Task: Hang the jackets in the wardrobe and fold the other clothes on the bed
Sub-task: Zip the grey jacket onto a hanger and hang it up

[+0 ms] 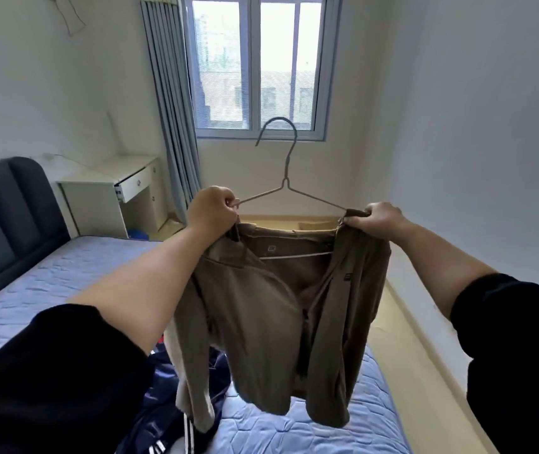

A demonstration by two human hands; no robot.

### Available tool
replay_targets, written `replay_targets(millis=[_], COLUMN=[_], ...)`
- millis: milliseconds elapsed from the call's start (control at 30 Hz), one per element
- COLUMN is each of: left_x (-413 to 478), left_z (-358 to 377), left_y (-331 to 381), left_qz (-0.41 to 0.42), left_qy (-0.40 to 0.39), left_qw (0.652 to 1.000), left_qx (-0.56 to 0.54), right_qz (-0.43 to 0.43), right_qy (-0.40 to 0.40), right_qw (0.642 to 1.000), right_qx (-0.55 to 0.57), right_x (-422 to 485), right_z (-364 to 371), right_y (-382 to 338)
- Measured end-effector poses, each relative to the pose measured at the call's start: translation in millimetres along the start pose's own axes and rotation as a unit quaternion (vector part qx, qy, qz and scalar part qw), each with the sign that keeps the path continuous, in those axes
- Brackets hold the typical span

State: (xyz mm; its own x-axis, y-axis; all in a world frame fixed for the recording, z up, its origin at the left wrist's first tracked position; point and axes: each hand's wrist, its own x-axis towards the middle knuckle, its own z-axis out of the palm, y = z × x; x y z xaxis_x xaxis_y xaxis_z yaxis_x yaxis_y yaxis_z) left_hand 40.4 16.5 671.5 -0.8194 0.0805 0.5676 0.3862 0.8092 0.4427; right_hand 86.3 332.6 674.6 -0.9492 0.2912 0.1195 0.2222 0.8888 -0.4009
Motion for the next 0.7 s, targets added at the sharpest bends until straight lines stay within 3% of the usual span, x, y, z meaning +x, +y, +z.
replay_targets(millis=[33, 100, 200, 267, 333, 433, 567, 700], left_x=[0, -1, 0, 0, 2, 5, -3, -20], left_z=[2, 6, 11, 11, 10, 7, 10, 18], left_y=[1, 3, 3, 3, 2, 3, -5, -19], left_qz=[0.001, 0.004, 0.002, -0.001, -0.005, 0.01, 0.024, -0.005], left_qy=[0.01, 0.025, 0.032, 0.016, -0.016, -0.11, -0.207, -0.151], left_qw=[1.0, 1.0, 0.999, 1.0, 0.999, 0.989, 0.977, 0.988], left_qx=[-0.002, 0.0, 0.002, -0.012, -0.046, -0.101, -0.048, 0.001], right_qz=[-0.02, -0.105, -0.176, -0.176, -0.154, -0.111, -0.094, -0.101], right_qy=[0.009, 0.019, -0.055, -0.013, 0.086, 0.213, 0.229, 0.203], right_qw=[0.999, 0.994, 0.982, 0.982, 0.984, 0.971, 0.969, 0.974], right_qx=[-0.044, -0.028, -0.047, -0.06, -0.007, 0.019, 0.024, 0.016], right_x=[0, -3, -7, -5, -1, 4, 3, -2], right_z=[1, 1, 3, 7, 13, 22, 35, 52], right_y=[-3, -14, -26, -26, -26, -24, -22, -26])
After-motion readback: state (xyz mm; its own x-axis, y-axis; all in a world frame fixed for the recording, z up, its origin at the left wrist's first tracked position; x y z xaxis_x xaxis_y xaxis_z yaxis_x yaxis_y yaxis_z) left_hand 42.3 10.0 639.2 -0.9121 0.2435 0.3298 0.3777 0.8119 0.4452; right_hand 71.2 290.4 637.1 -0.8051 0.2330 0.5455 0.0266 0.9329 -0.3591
